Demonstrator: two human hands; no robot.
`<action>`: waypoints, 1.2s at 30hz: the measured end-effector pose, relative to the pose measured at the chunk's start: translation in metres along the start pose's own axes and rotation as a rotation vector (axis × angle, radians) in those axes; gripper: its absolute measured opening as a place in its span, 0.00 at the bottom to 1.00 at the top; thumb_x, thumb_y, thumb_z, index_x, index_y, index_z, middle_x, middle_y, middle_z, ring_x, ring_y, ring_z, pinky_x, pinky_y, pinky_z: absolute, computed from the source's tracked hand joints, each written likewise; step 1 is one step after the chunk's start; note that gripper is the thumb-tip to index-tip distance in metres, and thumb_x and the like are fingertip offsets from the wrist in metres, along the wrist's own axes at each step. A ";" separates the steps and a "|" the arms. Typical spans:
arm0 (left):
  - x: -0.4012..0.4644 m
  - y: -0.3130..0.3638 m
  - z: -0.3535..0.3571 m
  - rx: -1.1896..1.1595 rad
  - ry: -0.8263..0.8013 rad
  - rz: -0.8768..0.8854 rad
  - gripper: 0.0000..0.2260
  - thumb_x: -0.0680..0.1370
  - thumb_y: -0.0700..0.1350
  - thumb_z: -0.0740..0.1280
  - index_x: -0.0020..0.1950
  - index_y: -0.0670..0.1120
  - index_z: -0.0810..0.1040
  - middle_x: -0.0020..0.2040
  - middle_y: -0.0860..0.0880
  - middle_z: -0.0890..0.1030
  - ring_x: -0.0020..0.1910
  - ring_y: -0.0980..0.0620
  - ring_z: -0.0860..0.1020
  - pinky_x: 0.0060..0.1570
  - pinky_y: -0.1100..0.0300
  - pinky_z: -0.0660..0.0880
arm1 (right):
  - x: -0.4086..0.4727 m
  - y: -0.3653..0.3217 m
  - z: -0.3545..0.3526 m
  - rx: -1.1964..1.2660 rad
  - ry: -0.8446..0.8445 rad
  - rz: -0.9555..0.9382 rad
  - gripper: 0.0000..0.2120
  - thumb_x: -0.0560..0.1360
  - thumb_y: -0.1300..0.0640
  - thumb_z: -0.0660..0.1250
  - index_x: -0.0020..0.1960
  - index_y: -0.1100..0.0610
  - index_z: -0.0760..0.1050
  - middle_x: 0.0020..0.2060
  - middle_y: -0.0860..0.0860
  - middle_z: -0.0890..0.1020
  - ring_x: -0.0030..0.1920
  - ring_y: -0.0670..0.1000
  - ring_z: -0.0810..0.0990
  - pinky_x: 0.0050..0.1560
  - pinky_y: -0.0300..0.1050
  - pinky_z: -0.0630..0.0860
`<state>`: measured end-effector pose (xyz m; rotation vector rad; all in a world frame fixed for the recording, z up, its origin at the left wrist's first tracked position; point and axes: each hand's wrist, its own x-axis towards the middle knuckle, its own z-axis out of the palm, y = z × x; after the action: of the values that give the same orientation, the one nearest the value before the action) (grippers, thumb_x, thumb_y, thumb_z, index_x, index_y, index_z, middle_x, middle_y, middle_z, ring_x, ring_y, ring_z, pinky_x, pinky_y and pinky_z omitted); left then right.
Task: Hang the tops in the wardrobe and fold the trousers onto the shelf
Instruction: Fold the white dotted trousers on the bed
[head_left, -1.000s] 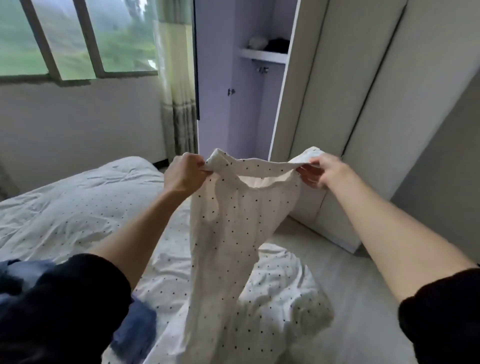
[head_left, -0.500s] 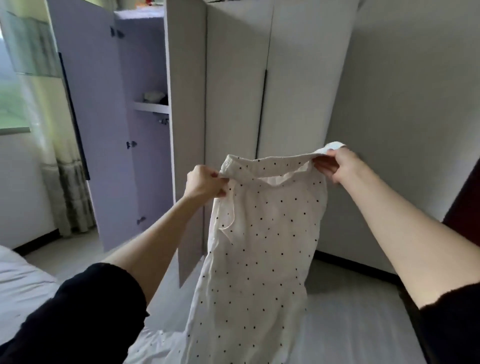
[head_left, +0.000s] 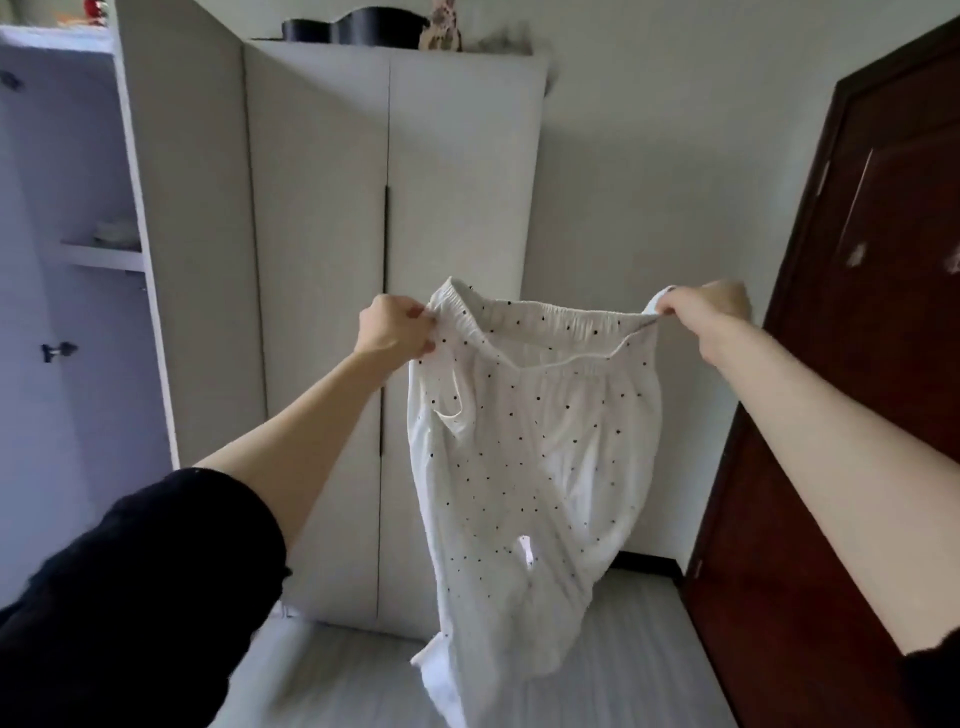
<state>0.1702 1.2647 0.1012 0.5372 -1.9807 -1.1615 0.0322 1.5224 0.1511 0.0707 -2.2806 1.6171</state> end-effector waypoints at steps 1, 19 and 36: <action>0.002 -0.004 -0.002 -0.002 -0.018 -0.026 0.10 0.73 0.34 0.65 0.33 0.44 0.77 0.31 0.45 0.79 0.27 0.50 0.79 0.39 0.58 0.81 | -0.001 0.005 0.003 -0.075 -0.034 -0.054 0.05 0.62 0.61 0.71 0.34 0.58 0.74 0.39 0.54 0.78 0.42 0.54 0.76 0.39 0.43 0.74; -0.041 -0.133 -0.215 -0.034 0.053 -0.289 0.05 0.69 0.34 0.74 0.43 0.40 0.82 0.38 0.44 0.82 0.33 0.53 0.81 0.35 0.68 0.79 | -0.159 -0.020 0.161 0.013 -0.359 -0.186 0.14 0.71 0.56 0.66 0.29 0.55 0.67 0.32 0.53 0.76 0.44 0.61 0.82 0.43 0.46 0.74; -0.465 -0.280 -0.472 -0.213 0.079 -0.738 0.07 0.77 0.33 0.65 0.49 0.43 0.77 0.36 0.50 0.83 0.36 0.53 0.82 0.40 0.60 0.81 | -0.677 -0.108 0.333 0.131 -1.137 -0.449 0.10 0.77 0.58 0.63 0.37 0.53 0.71 0.50 0.55 0.82 0.48 0.54 0.78 0.46 0.42 0.70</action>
<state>0.8226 1.1819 -0.1896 1.2368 -1.5901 -1.7265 0.6120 1.0720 -0.0541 1.7808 -2.5007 1.6445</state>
